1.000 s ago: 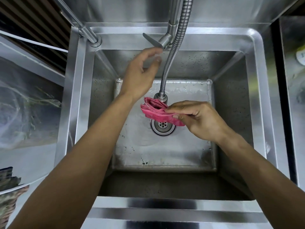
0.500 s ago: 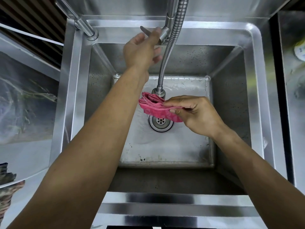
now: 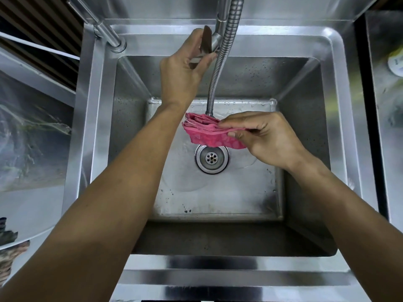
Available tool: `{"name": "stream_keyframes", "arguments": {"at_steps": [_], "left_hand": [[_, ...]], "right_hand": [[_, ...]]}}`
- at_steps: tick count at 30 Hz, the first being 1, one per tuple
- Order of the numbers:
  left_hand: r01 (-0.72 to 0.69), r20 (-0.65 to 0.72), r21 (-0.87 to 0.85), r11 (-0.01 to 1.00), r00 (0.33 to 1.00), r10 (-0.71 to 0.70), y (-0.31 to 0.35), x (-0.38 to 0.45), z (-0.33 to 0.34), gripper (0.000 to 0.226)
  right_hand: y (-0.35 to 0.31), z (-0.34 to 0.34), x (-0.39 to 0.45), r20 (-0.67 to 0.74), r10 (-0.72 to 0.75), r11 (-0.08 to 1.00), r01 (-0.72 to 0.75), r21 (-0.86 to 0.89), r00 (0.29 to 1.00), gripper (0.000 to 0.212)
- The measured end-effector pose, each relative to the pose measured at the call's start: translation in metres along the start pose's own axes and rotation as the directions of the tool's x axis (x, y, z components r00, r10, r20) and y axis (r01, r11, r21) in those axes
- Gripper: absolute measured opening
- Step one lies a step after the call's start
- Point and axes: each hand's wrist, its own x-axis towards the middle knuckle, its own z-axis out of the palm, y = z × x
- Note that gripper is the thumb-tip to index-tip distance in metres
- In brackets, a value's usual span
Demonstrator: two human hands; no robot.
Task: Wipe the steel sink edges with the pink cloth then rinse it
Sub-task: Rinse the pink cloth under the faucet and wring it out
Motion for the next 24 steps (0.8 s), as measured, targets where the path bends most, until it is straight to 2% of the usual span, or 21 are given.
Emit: {"name": "stream_keyframes", "arguments": {"at_steps": [3, 5, 6, 8, 10, 11, 13, 15, 17, 18, 22, 24], "left_hand": [[0.022, -0.047, 0.015, 1.0, 0.999, -0.021, 0.006, -0.018, -0.006, 0.041], [0.117, -0.046, -0.02, 0.993, 0.992, -0.118, 0.016, -0.042, -0.015, 0.03], [0.196, -0.002, -0.048, 0.979, 0.981, -0.196, 0.024, -0.054, -0.022, 0.028], [0.328, 0.185, -0.062, 0.943, 0.932, -0.312, 0.038, -0.073, -0.041, 0.034], [0.307, 0.379, -0.021, 0.951, 0.883, -0.277, 0.043, -0.085, -0.061, 0.035], [0.3, 0.477, -0.011, 0.954, 0.84, -0.258, 0.045, -0.088, -0.07, 0.034], [0.297, 0.655, 0.09, 0.95, 0.701, -0.282, 0.046, -0.089, -0.081, 0.05], [0.214, 0.743, 0.233, 0.949, 0.59, -0.315, 0.038, -0.09, -0.083, 0.061], [0.178, 0.773, 0.271, 0.946, 0.545, -0.324, 0.029, -0.091, -0.079, 0.051], [0.206, 0.777, 0.254, 0.945, 0.538, -0.326, 0.026, -0.091, -0.077, 0.045], [0.403, 0.756, 0.157, 0.902, 0.539, -0.372, 0.016, -0.102, -0.066, 0.036], [0.49, 0.728, 0.164, 0.856, 0.526, -0.44, 0.011, -0.108, -0.064, 0.036]], "right_hand": [[-0.003, -0.004, 0.002, -0.011, -0.01, 1.0, 0.01, 0.02, 1.0, 0.038], [-0.005, -0.006, 0.003, -0.009, -0.019, 0.999, 0.02, 0.036, 1.0, 0.038], [-0.007, -0.007, 0.003, -0.009, -0.019, 0.999, 0.02, 0.045, 1.0, 0.039], [-0.009, -0.008, 0.003, -0.007, -0.008, 0.997, 0.008, 0.079, 1.0, 0.04], [-0.011, -0.008, 0.001, -0.004, 0.012, 0.992, -0.011, 0.123, 1.0, 0.039], [-0.011, -0.008, 0.0, 0.002, 0.023, 0.989, -0.023, 0.148, 1.0, 0.038], [-0.011, -0.008, -0.003, 0.022, 0.047, 0.98, -0.051, 0.193, 0.999, 0.035], [-0.009, -0.004, -0.007, 0.046, 0.065, 0.974, -0.074, 0.216, 0.997, 0.032], [-0.004, 0.001, -0.012, 0.045, 0.084, 0.975, -0.091, 0.205, 0.995, 0.031], [-0.001, 0.004, -0.016, 0.027, 0.083, 0.979, -0.086, 0.185, 0.996, 0.032], [0.014, 0.022, -0.027, -0.068, -0.089, 0.996, 0.09, -0.001, 0.994, 0.036], [0.019, 0.03, -0.03, -0.038, -0.068, 0.997, 0.069, 0.034, 0.997, 0.037]]}}
